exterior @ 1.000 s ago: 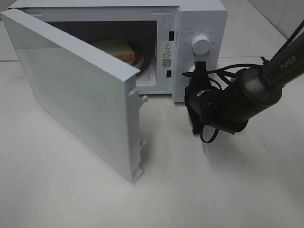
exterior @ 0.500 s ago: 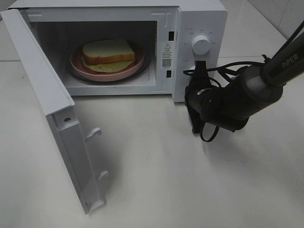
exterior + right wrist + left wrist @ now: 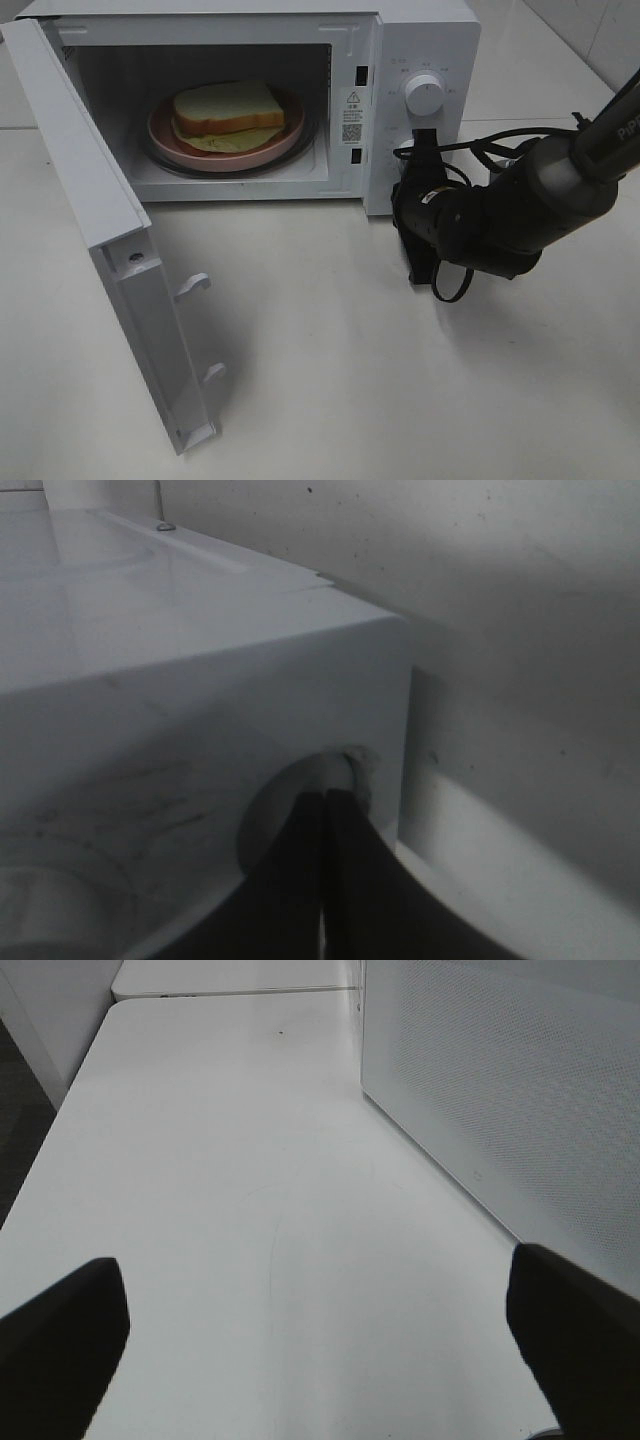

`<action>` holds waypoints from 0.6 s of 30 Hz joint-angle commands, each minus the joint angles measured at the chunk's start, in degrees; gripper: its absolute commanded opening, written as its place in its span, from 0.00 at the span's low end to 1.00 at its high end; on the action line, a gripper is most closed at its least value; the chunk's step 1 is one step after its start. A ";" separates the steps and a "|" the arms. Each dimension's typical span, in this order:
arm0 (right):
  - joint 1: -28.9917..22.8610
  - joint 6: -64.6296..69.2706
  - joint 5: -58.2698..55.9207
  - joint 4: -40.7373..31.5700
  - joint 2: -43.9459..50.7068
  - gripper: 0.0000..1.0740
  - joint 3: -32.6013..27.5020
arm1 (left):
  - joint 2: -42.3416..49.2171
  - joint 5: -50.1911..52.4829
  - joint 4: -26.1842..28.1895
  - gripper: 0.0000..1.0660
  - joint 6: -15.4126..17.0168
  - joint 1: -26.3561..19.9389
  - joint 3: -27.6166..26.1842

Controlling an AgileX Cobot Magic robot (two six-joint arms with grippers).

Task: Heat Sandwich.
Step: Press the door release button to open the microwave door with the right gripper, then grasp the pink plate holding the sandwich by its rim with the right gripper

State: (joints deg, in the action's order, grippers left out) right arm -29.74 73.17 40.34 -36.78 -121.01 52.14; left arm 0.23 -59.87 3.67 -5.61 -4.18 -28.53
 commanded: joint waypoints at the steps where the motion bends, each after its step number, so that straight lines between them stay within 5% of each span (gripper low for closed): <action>1: -0.97 0.17 0.92 1.49 1.49 0.00 -0.97 | 1.15 0.52 0.23 0.91 0.34 -0.34 0.17; 18: -1.72 -2.29 -2.86 7.39 13.58 0.00 -13.35 | 1.15 0.52 0.23 0.91 0.34 -0.34 0.17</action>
State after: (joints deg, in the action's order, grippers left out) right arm -31.28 71.73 39.13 -31.97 -109.55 39.88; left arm 0.23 -59.87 3.67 -5.61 -4.18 -28.53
